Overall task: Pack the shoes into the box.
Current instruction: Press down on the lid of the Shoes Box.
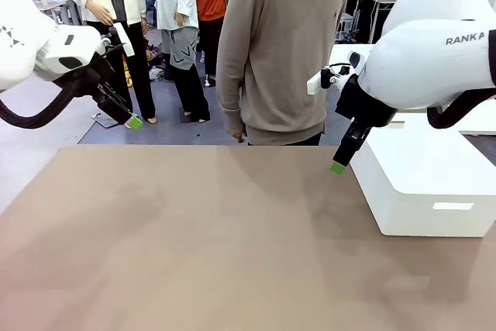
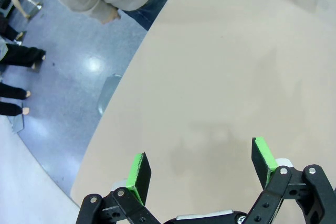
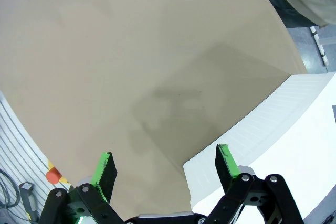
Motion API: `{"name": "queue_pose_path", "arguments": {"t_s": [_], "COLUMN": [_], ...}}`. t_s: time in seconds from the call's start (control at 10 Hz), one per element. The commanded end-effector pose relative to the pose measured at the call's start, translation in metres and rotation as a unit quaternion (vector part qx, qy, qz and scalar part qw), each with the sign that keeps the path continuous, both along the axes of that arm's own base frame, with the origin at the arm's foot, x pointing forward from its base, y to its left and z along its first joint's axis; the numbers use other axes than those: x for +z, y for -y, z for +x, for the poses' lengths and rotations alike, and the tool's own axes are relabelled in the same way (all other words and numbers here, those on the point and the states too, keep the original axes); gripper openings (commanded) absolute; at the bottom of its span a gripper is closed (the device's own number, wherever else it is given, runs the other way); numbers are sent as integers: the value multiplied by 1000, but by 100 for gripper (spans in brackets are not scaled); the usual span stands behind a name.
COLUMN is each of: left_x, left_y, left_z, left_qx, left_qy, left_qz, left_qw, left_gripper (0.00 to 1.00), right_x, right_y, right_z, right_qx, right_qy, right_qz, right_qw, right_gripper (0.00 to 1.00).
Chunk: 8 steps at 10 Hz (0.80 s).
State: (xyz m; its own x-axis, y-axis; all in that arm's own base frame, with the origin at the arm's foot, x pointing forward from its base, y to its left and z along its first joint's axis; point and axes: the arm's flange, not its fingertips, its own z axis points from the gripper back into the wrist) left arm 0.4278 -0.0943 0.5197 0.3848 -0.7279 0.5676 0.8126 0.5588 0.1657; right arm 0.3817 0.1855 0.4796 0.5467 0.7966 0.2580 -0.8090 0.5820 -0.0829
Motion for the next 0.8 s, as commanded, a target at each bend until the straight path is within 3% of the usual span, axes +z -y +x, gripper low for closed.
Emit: {"name": "queue_pose_path", "arguments": {"t_s": [0.0,0.7], "left_x": [2,2], "left_y": [-1,-1], "left_z": [0,0], "left_qx": [4,4], "left_qy": [-7,-7], "left_qz": [1,1], "left_qw": [1000,1000], "left_gripper": [100,100], "right_x": [2,2], "right_y": [1,1], "right_z": [-1,-1], "right_qx": [-2,-2], "right_qy": [0,0], "right_qz": [-2,-2], "right_qw": [1000,1000], "right_gripper": [100,100]}}
